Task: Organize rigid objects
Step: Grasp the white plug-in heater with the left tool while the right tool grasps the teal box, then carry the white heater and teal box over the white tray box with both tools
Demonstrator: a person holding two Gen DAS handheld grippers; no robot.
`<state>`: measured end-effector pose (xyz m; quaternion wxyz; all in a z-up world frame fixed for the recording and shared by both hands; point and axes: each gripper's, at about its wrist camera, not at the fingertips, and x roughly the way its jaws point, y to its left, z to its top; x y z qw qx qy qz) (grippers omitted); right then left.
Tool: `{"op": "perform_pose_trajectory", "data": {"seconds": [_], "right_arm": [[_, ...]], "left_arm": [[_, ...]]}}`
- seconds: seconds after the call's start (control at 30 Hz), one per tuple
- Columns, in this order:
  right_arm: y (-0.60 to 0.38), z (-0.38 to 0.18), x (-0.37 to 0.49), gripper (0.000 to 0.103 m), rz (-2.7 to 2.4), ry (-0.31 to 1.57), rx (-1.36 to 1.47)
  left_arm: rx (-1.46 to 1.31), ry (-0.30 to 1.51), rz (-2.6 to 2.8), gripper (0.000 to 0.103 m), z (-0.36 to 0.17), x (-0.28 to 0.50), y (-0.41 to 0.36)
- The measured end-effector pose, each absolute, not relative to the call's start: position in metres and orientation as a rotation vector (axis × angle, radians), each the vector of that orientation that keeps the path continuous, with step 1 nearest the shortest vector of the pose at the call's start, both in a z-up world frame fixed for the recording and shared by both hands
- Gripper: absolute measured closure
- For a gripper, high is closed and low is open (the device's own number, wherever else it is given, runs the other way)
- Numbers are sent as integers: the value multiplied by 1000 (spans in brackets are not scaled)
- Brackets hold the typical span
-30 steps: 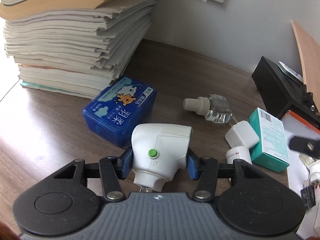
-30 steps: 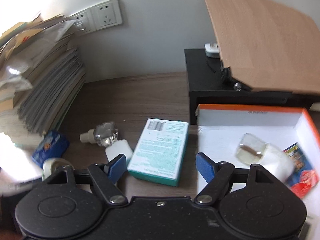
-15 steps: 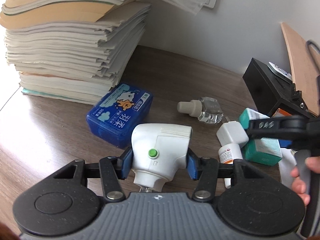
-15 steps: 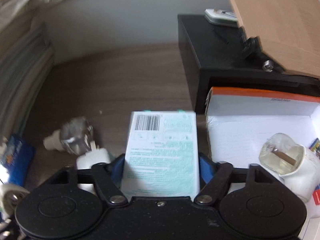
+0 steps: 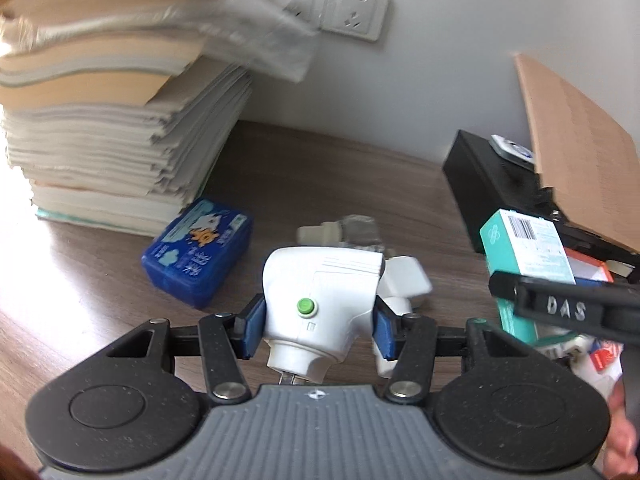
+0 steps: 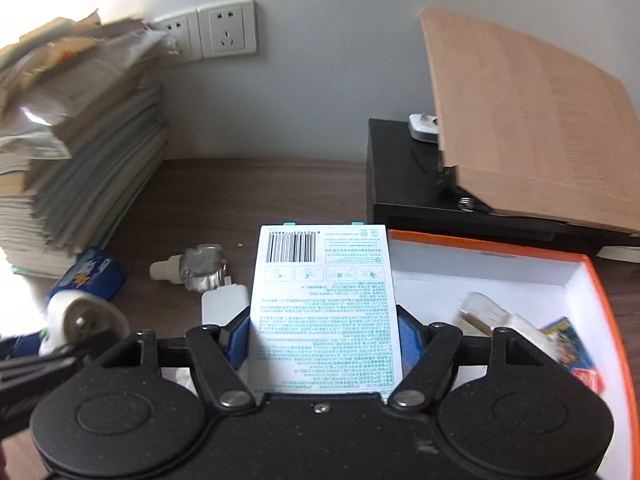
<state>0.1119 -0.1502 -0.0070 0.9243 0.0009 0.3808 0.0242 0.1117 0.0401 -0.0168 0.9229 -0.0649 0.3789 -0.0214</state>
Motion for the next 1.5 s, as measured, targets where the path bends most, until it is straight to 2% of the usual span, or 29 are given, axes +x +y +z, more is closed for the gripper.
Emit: {"op": "perform_pose_trajectory", "data": {"seconds": [0.87, 1.5], "right_arm": [[-266, 39, -20, 19, -24, 679, 94], [-345, 22, -68, 19, -98, 690, 121]], "left_arm": [[-39, 750, -182, 49, 17, 24, -85], [-29, 732, -243, 49, 10, -6, -150]]}}
